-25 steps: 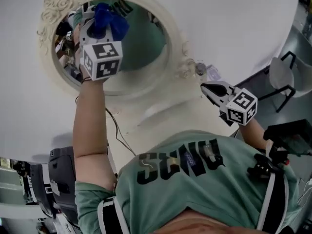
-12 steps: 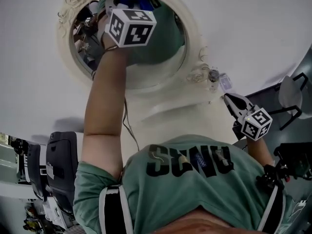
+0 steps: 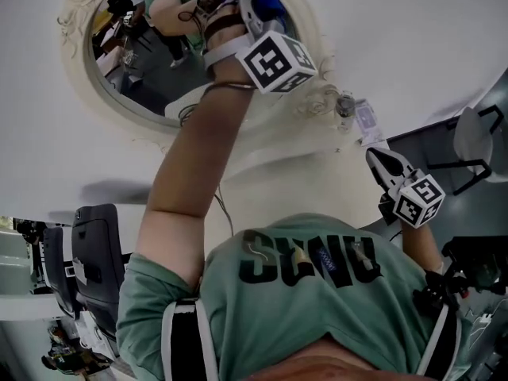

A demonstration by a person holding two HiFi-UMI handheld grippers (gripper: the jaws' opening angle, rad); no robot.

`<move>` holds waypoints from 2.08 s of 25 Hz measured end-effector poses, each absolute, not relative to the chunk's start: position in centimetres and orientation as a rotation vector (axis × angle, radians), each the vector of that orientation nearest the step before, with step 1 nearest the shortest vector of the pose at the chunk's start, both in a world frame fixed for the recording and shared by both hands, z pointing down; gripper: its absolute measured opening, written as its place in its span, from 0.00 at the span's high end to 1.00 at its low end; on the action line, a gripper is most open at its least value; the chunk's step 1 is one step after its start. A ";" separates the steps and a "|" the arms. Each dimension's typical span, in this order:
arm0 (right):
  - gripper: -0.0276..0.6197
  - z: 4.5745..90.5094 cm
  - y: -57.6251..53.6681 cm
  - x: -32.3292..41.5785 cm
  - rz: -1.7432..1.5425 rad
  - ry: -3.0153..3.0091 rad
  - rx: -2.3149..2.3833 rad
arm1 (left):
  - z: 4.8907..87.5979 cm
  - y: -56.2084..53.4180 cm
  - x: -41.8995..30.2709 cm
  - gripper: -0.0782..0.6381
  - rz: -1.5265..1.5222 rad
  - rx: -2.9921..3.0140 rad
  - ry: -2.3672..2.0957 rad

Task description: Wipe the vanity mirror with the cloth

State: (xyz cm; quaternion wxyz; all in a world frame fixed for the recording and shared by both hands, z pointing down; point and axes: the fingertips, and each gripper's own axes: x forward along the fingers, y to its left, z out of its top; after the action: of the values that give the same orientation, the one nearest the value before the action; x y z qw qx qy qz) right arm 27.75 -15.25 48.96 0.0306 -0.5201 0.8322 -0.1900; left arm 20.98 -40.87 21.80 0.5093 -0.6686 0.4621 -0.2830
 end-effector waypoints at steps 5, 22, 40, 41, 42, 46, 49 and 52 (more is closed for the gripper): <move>0.95 51.5 -15.3 28.2 -0.681 2.551 -1.604 | 33.3 -40.3 23.6 0.77 -0.815 -1.523 0.936; 0.95 55.3 -17.8 24.7 -0.812 2.654 -1.500 | 63.1 -41.6 2.5 0.79 -1.592 -1.401 0.480; 0.95 44.3 -20.0 16.8 -0.510 2.773 -1.399 | 48.8 -23.6 -9.6 0.76 -0.362 -3.029 1.263; 0.95 45.0 -20.4 15.8 -0.563 2.766 -1.380 | 49.3 -22.5 -9.9 0.76 -0.234 -3.134 1.270; 0.95 45.8 -20.7 15.0 -0.619 2.758 -1.364 | 49.9 -21.6 -10.2 0.76 -0.127 -3.219 1.270; 0.95 48.0 -22.6 11.9 -0.768 2.769 -1.258 | 52.1 -19.6 -10.5 0.76 0.026 -3.341 1.279; 0.95 48.8 -22.4 10.5 -0.776 2.824 -1.239 | 51.9 -18.5 -10.2 0.76 -0.053 -3.280 1.231; 0.95 48.6 -22.3 9.9 -0.749 2.856 -1.240 | 51.0 -18.5 -10.3 0.76 -0.068 -3.230 1.220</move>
State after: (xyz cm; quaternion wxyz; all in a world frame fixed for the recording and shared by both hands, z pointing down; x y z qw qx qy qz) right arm 9.86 -22.30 48.57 -0.0307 -0.3871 0.8914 -0.2338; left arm -10.31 -18.51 51.00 -0.1554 -0.9239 0.3490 -0.0193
